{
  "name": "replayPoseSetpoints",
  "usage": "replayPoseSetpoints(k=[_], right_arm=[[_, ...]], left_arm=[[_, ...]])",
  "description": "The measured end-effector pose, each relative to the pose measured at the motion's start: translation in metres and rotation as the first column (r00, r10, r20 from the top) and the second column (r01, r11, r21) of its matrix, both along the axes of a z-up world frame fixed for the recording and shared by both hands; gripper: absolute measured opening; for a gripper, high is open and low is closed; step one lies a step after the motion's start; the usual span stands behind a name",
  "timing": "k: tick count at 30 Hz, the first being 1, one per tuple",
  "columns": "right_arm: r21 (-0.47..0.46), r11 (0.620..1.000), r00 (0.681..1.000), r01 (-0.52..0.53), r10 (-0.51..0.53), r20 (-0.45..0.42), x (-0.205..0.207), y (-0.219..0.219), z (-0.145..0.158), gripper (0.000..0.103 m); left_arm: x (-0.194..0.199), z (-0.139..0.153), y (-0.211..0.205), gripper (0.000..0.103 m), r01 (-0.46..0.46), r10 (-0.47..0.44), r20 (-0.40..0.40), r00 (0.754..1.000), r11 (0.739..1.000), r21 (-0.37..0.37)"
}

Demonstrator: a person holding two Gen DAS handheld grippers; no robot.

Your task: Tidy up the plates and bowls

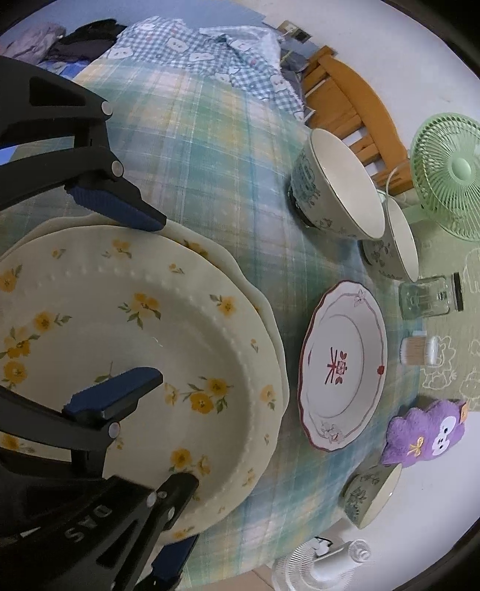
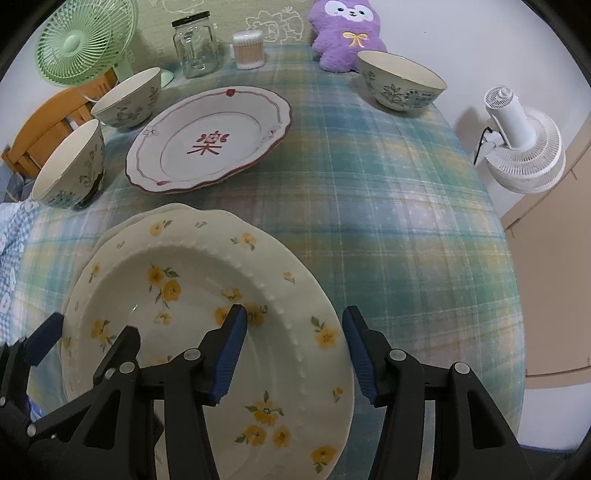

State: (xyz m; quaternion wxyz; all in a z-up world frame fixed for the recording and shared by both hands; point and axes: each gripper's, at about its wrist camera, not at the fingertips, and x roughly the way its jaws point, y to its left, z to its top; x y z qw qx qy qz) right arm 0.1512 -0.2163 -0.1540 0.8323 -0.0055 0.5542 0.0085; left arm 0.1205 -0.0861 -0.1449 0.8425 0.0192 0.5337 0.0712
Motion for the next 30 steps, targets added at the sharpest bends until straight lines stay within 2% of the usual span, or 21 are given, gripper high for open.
replayPoseSetpoints(k=[9,11,13,16,24,30], right_arm=[[0.039,0.999,1.000,-0.019,0.019,-0.009,0.012,0.007,0.005,0.060],[0.029,0.999,0.999,-0.038,0.037,0.025,0.011,0.012,0.017,0.061],[0.026,0.999,0.998,-0.046,0.045,0.043,0.009,0.015,0.027,0.068],[0.032,0.999,0.996,-0.033,0.030,0.087,0.007,0.017,0.047,0.074],[0.032,0.999,0.987,0.018,-0.023,0.161,0.006,0.020,0.092,0.074],[0.044,0.999,0.979,0.011,-0.020,0.202,0.018,0.020,0.114,0.074]], left_arm=[[0.001,0.013,0.014,0.081,0.009,-0.006,0.030,1.000,0.997,-0.079],[0.001,0.020,0.017,0.082,0.016,-0.012,0.044,0.999,0.995,-0.093],[0.003,0.027,0.019,0.081,0.027,-0.021,0.057,0.998,0.994,-0.108],[0.003,0.043,0.023,0.081,0.047,-0.036,0.095,0.995,0.992,-0.115],[0.012,0.082,0.029,0.081,0.099,-0.075,0.174,0.982,0.986,-0.135],[0.029,0.097,0.023,0.081,0.106,-0.077,0.203,0.976,0.986,-0.133]])
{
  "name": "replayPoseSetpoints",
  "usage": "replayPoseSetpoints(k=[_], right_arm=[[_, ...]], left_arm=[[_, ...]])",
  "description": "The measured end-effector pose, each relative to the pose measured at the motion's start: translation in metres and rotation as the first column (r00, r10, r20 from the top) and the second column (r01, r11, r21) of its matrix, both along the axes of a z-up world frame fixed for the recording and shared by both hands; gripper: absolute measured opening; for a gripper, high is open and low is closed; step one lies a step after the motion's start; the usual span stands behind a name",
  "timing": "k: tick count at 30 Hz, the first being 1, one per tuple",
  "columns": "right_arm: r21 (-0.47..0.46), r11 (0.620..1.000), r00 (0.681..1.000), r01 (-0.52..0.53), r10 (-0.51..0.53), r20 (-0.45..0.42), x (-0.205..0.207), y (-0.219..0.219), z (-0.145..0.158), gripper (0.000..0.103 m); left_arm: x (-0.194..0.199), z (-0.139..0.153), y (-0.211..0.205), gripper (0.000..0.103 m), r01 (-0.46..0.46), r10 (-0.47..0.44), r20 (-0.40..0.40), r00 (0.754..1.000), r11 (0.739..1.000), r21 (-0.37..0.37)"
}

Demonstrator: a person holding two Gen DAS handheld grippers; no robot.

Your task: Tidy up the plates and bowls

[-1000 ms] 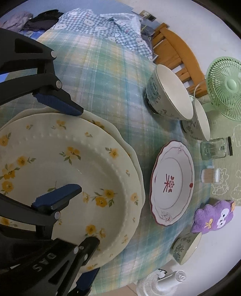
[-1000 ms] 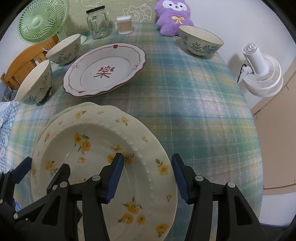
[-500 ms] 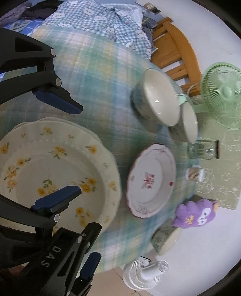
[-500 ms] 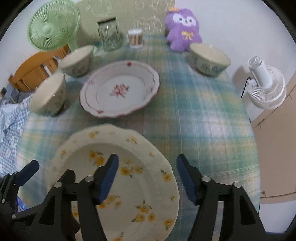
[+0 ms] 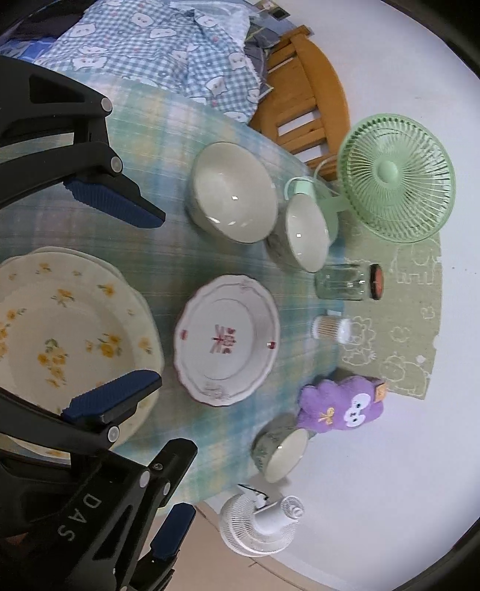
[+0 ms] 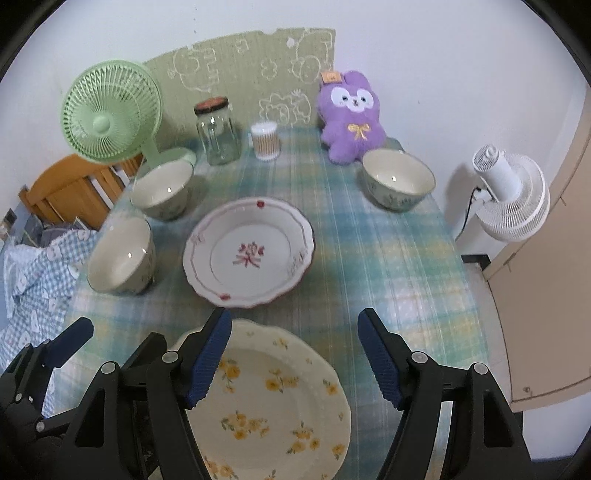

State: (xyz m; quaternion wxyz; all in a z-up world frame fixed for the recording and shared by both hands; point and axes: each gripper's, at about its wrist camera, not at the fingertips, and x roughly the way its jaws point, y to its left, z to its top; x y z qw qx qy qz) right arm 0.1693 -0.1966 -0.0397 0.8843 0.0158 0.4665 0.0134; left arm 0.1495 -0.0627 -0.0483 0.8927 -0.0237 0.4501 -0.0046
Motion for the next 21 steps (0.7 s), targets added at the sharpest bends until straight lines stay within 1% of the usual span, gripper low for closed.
replayPoseSetpoints(k=[4,9,13,18,21], right_arm=[[0.003,1.000,1.000,-0.012,0.012,0.018,0.016,-0.003,0.004,0.074],[0.007,0.999,0.999,-0.035,0.035,0.024,0.050,-0.007,-0.003,0.074],[0.014,0.998,0.998,-0.062,0.062,0.024,0.078,-0.010,-0.013,0.074],[0.019,0.995,0.996,-0.094,0.094,0.005,0.108,-0.011,-0.030,0.072],[0.015,0.993,0.993,-0.115,0.115,-0.004,0.125,-0.012,-0.041,0.070]], left_arm=[[0.020,0.002,-0.004,0.081,-0.013,0.013,0.013,1.000,1.000,-0.006],[0.047,-0.004,-0.008,0.080,-0.050,0.049,0.024,0.998,0.999,0.001],[0.072,-0.014,-0.012,0.073,-0.094,0.094,0.016,0.995,0.996,0.005],[0.098,-0.031,-0.016,0.072,-0.148,0.148,-0.002,0.989,0.989,0.024],[0.112,-0.043,-0.019,0.069,-0.170,0.171,-0.017,0.985,0.985,0.034]])
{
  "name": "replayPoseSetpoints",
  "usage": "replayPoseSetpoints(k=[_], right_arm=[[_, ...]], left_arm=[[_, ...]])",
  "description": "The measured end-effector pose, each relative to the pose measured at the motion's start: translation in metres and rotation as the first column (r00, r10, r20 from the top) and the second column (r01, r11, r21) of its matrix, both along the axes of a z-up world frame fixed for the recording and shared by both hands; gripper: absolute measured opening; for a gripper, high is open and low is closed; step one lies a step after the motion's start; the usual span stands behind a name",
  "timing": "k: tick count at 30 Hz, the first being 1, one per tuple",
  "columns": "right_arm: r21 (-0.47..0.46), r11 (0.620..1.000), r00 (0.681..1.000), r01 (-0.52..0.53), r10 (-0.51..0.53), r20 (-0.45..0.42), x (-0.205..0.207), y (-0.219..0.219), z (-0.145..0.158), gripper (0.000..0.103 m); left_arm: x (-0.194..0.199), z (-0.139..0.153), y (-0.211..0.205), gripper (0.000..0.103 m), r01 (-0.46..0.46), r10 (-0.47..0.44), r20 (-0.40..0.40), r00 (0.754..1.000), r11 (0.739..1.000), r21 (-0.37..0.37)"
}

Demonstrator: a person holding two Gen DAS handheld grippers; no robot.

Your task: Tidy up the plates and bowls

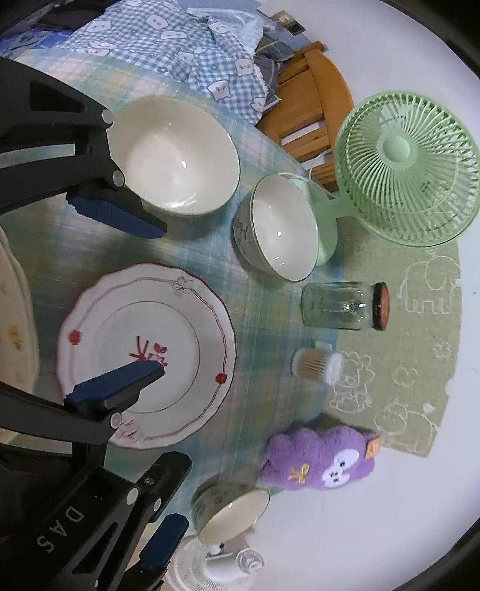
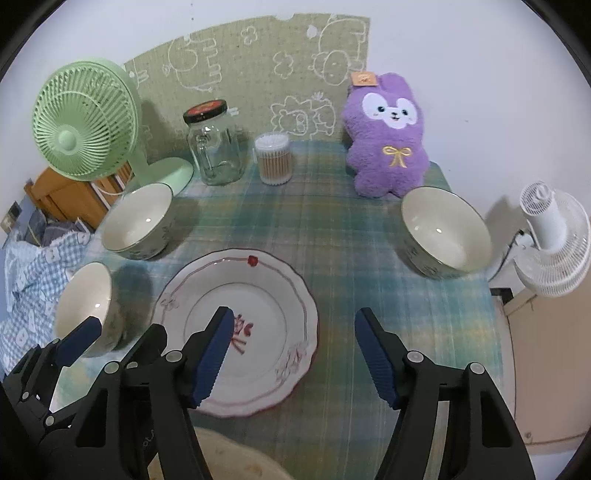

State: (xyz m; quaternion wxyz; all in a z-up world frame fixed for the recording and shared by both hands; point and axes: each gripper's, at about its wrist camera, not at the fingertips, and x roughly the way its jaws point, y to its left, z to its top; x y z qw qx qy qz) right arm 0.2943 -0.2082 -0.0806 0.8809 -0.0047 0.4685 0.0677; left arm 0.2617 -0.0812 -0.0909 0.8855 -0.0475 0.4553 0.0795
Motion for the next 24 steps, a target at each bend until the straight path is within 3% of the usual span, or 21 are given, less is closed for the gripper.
replayPoseSetpoints(k=[7,13,16,24], right_arm=[[-0.001,0.999,0.998,-0.038,0.038,-0.053,0.035,-0.003,-0.029,0.066],[0.001,0.998,0.993,-0.064,0.064,-0.104,0.051,0.001,-0.053,0.060],[0.002,0.998,0.990,-0.068,0.068,-0.121,0.056,0.001,-0.061,0.055],[-0.008,0.997,0.984,-0.082,0.080,-0.160,0.064,0.006,-0.079,0.048]], left_arm=[[0.025,-0.028,-0.003,0.064,-0.051,0.052,-0.058,0.997,0.999,0.018],[0.037,-0.050,0.000,0.052,-0.083,0.087,-0.118,0.989,0.996,0.039],[0.038,-0.052,-0.001,0.049,-0.083,0.090,-0.105,0.990,0.994,0.072],[0.044,-0.066,0.013,0.041,-0.116,0.120,-0.160,0.980,0.993,0.036]])
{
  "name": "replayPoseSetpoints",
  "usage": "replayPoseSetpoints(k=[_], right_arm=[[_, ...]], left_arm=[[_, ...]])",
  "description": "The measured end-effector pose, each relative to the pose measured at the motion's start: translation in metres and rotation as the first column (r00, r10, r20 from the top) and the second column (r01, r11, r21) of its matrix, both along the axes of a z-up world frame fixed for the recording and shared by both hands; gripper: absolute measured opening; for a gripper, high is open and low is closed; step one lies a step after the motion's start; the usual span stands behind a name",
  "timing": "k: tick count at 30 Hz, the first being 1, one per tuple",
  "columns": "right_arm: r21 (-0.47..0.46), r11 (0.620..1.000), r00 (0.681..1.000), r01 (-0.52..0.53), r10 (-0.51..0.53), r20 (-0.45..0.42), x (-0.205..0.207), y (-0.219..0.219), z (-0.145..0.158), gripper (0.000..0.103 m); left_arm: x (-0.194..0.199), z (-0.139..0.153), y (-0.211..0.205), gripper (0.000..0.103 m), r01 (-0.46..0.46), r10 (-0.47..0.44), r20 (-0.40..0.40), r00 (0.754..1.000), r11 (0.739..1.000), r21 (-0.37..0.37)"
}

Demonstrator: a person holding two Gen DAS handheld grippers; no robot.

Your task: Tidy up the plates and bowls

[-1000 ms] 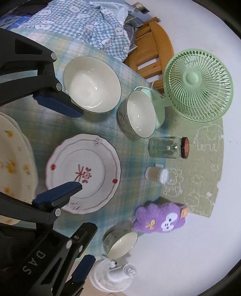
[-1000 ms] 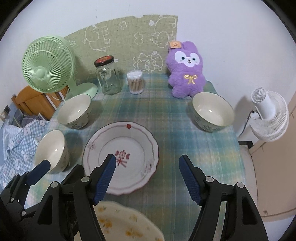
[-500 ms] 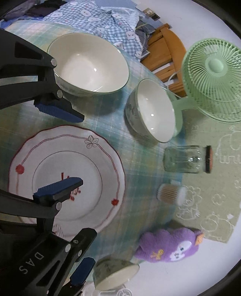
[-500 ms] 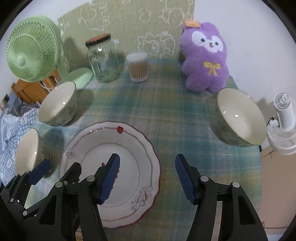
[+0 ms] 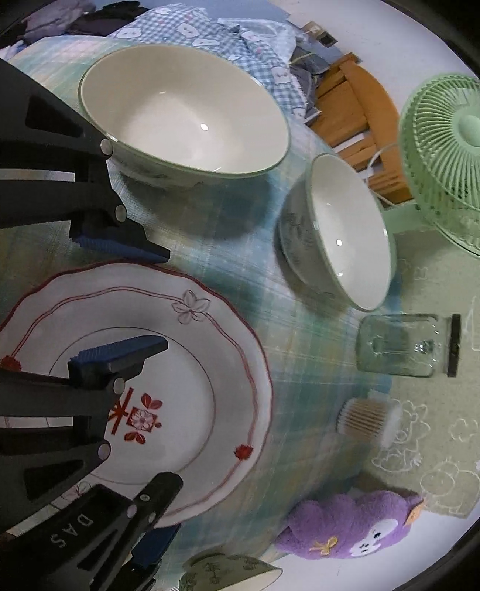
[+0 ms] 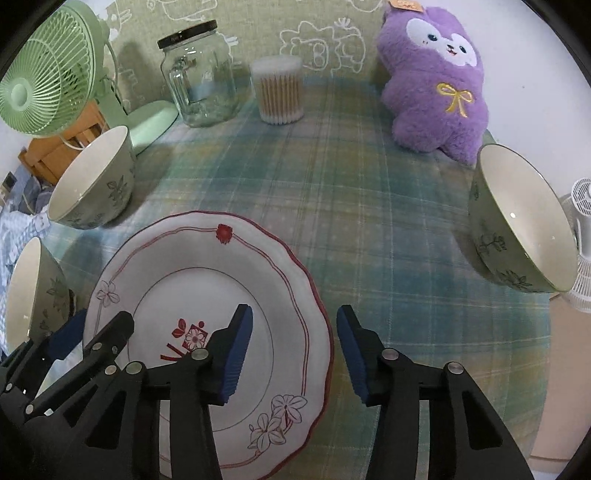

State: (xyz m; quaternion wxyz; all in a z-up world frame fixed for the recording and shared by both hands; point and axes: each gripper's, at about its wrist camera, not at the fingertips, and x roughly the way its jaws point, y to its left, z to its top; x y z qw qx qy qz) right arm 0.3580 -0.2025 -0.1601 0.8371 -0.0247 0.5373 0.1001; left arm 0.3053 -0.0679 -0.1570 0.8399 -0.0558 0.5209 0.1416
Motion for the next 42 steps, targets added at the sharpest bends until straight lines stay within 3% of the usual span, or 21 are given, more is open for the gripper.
replayPoseSetpoints(k=[5,16,30,42], right_arm=[[-0.012,1.000,1.000,-0.001,0.001,-0.012,0.004,0.002,-0.007,0.041],[-0.037,0.999,1.000,-0.007,0.006,-0.015,0.003,0.004,-0.006,0.041],[-0.030,0.998,0.997,0.059,-0.058,0.054,-0.034,-0.019,0.045,0.041],[-0.049,0.986,0.984,0.162,-0.157,0.089,-0.104,-0.028,0.081,0.041]], left_arm=[[0.001,-0.003,-0.002,0.040,0.003,-0.003,-0.006,1.000,1.000,0.010],[0.001,-0.001,-0.005,0.038,0.014,-0.014,-0.001,1.000,0.999,0.039],[-0.025,0.050,-0.021,0.038,0.064,-0.067,0.081,0.994,0.997,0.036],[-0.077,0.085,-0.026,0.038,0.160,-0.161,0.127,0.979,0.987,0.015]])
